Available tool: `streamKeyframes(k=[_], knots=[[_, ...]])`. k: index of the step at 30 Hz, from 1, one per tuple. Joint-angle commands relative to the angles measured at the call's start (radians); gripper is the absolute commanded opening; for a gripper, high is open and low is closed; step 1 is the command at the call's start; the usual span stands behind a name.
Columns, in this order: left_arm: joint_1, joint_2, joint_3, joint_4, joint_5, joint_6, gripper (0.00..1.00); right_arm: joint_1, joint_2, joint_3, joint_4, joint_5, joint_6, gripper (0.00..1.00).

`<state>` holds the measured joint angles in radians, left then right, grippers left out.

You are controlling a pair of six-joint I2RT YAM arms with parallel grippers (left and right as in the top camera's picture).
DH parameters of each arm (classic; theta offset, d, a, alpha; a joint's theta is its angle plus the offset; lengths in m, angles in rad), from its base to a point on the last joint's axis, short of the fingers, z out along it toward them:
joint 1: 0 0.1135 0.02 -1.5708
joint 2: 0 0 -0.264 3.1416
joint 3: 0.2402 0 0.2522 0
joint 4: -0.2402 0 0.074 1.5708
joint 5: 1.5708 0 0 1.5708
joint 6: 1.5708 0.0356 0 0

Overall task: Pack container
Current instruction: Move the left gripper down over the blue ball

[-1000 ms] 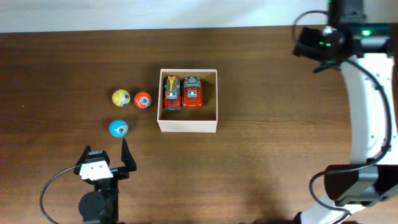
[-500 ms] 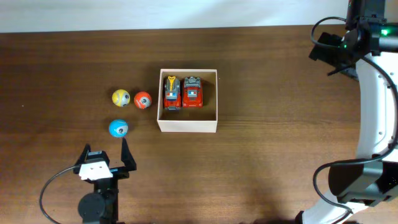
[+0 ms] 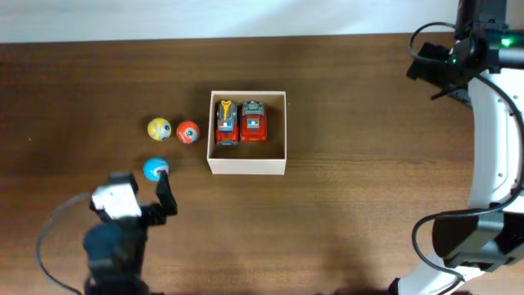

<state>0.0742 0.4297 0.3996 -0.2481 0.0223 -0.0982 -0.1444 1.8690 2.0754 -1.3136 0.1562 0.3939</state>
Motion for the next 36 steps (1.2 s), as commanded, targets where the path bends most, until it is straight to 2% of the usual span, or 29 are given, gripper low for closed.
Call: streamKeyframes(k=[1, 6, 11, 25, 26, 27, 29, 32, 36], knots=[[-0.001, 0.312, 0.279, -0.130, -0.003, 0.007, 0.99, 0.000, 0.006, -0.007, 0.000, 0.010, 0.011, 0.99], [-0.002, 0.667, 0.623, -0.407, 0.002, 0.032, 0.99, 0.000, 0.006, -0.007, 0.000, 0.010, 0.011, 0.99], [-0.002, 0.904, 0.828, -0.636, 0.068, 0.032, 0.99, 0.000, 0.006, -0.007, 0.000, 0.010, 0.011, 0.99], [-0.001, 1.204, 0.835, -0.747, 0.072, 0.032, 1.00, 0.000, 0.006, -0.007, 0.000, 0.010, 0.011, 0.99], [-0.002, 1.214, 0.834, -0.754, 0.066, 0.032, 0.93, 0.000, 0.006, -0.007, 0.000, 0.010, 0.011, 0.99], [-0.002, 1.223, 0.833, -0.756, 0.062, 0.032, 0.91, 0.000, 0.006, -0.007, 0.000, 0.010, 0.011, 0.99], [-0.002, 1.238, 0.832, -0.757, 0.053, 0.032, 0.92, 0.000, 0.006, -0.007, 0.000, 0.010, 0.011, 0.99], [-0.002, 1.253, 0.832, -0.747, 0.005, 0.032, 1.00, 0.000, 0.006, -0.007, 0.000, 0.010, 0.011, 0.99], [-0.002, 1.279, 0.831, -0.727, -0.019, 0.032, 0.99, 0.000, 0.006, -0.007, 0.000, 0.010, 0.011, 0.99]])
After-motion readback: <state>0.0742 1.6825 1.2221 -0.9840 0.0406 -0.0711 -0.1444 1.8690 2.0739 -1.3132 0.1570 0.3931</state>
